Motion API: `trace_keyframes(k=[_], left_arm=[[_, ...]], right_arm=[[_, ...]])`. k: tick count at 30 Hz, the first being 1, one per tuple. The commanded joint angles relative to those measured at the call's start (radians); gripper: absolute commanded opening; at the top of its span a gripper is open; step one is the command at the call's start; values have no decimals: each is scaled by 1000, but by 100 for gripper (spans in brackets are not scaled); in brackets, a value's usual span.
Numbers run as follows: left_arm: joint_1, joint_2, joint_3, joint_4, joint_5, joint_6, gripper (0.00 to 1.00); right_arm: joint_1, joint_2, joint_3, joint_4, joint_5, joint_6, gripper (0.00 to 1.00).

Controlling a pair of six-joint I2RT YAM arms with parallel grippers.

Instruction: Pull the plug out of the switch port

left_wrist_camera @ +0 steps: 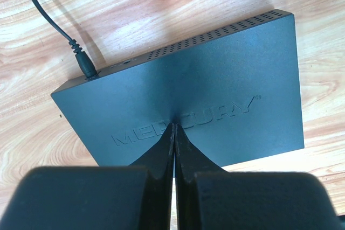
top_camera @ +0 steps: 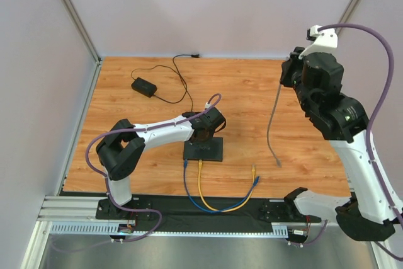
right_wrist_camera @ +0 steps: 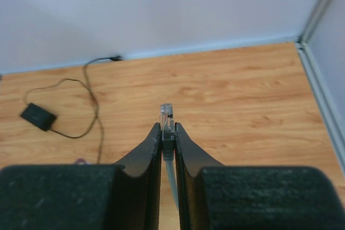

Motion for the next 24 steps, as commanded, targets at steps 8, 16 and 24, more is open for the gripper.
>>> trace_keyframes(k=[8, 16, 24], left_arm=[[-10, -16, -36, -63, 80, -19, 0], [-10, -24, -43, -40, 116, -12, 0], [-10, -53, -98, 29, 210, -21, 0]], right_arm=[[-506, 88, -210, 166, -262, -92, 0], [-633, 399, -235, 393, -187, -119, 2], [-658, 798, 22, 383, -193, -109, 6]])
